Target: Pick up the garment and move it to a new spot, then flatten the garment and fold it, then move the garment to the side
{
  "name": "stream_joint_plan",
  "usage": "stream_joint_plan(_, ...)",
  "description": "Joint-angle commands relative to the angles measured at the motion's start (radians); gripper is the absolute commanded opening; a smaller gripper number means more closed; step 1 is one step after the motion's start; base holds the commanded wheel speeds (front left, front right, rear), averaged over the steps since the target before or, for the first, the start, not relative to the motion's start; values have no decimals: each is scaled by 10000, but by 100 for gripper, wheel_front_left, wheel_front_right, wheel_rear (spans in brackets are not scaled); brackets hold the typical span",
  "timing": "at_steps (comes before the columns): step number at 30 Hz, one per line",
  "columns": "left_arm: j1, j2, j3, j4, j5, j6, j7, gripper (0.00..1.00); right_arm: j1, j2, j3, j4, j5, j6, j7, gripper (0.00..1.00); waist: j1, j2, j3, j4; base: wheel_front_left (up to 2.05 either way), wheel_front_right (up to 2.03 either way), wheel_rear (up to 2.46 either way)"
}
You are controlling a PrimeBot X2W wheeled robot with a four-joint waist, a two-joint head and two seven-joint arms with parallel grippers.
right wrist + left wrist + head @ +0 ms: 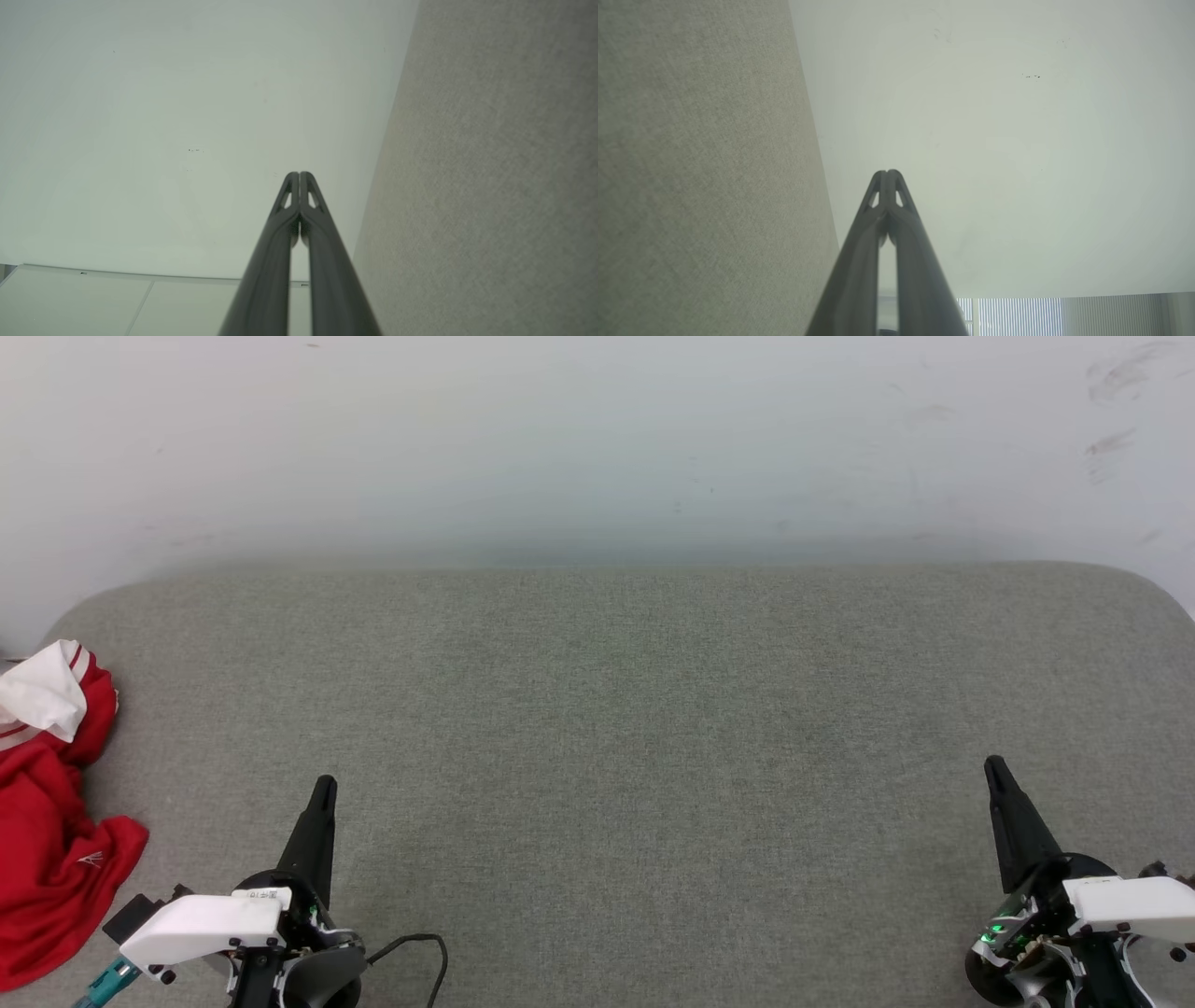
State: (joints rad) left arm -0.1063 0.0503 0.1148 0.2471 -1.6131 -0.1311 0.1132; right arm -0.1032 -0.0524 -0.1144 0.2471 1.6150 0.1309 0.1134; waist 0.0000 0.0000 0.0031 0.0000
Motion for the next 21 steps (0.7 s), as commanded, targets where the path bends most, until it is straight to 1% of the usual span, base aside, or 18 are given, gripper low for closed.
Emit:
stream_joint_plan(1, -56, -22, 23, -39, -1, -24, 45, 0, -131, 34, -5, 12, -58, -3, 11, 0, 0, 0, 0, 0, 0, 0, 0)
stream_joint_plan(16, -56, -22, 23, -40, -1, -24, 45, 0, -131, 35, -6, 12, -59, -3, 11, 0, 0, 0, 0, 0, 0, 0, 0)
stream_joint_plan(17, 0, 0, -1, -1, 0, 0, 0, 100, 0, 0, 0, -1, -1, 0, -1, 100, 0, 0, 0, 0, 0, 0, 0)
stream_joint_plan(21, 88, -7, -127, 89, 13, 4, -75, 100, 142, 4, 54, 57, -19, 0, -60, 100, 0, 0, 2, -2, 0, 0, 0)
